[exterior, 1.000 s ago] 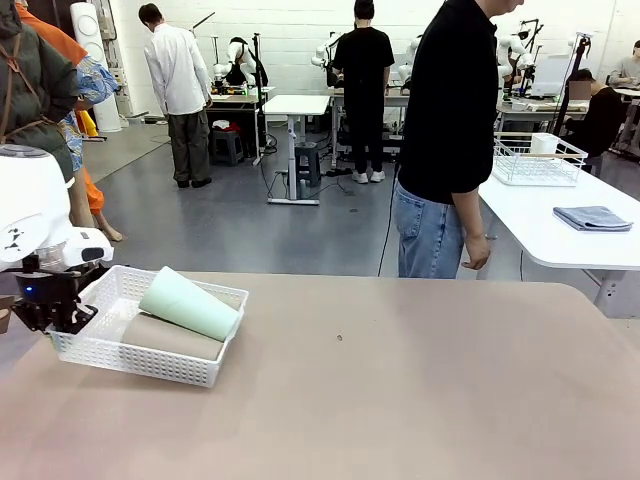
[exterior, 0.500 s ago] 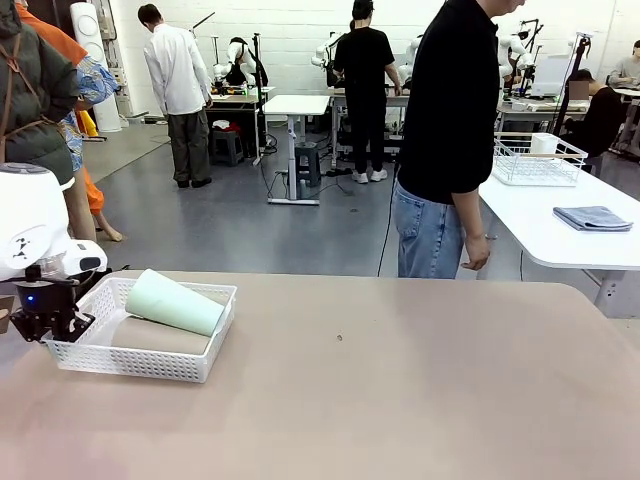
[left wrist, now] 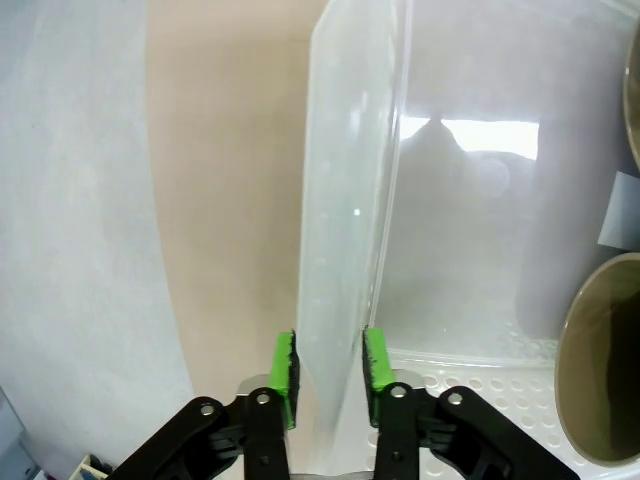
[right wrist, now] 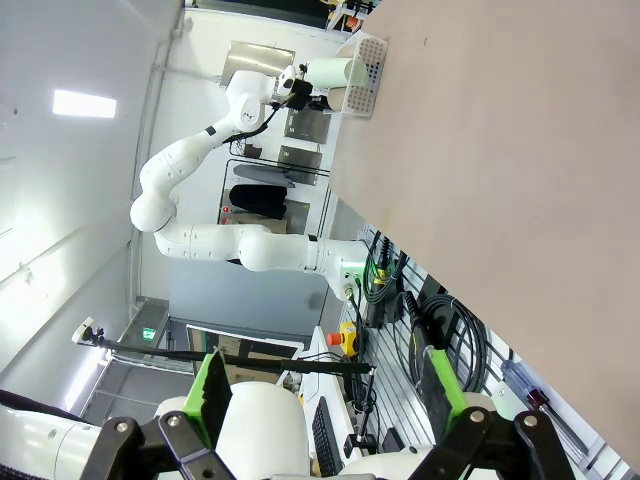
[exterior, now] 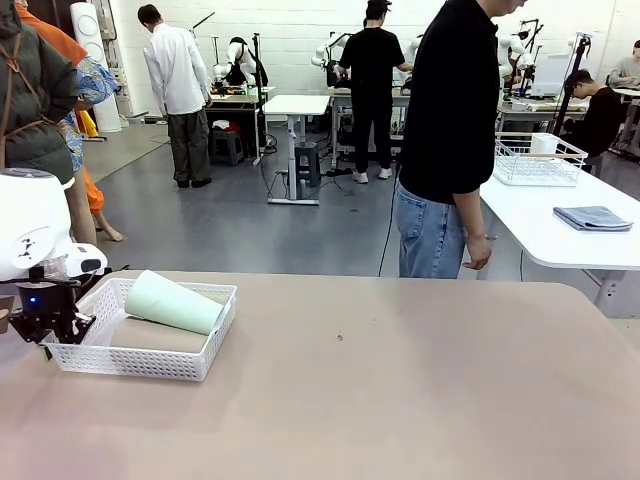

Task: Clean and organize the cups into the basket.
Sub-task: Move the Organizing basket back to the left side of the table.

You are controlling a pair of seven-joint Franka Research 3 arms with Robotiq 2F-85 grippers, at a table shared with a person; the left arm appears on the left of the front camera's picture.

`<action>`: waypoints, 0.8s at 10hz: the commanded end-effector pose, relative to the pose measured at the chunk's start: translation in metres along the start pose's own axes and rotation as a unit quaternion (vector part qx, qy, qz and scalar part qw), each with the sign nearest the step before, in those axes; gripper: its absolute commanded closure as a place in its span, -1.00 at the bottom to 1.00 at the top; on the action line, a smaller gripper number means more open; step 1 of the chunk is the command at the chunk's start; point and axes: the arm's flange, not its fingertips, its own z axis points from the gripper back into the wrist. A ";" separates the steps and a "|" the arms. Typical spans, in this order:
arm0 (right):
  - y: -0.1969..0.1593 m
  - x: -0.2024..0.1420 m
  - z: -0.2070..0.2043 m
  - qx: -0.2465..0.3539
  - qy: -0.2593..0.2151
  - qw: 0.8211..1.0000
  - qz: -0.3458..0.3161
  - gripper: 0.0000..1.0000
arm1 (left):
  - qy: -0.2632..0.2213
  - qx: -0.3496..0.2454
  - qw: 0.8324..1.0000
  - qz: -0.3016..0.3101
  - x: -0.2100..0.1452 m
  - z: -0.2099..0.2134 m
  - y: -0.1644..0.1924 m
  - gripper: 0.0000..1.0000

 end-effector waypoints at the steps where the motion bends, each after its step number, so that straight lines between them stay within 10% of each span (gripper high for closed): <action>1: -0.001 0.002 -0.001 -0.005 0.001 1.000 0.000 -1.00 | 0.000 0.014 1.000 0.009 -0.001 0.003 0.001 -1.00; 8: -0.001 0.002 -0.001 -0.005 0.001 1.000 0.000 -1.00 | -0.001 0.008 1.000 0.009 -0.003 0.010 0.003 -1.00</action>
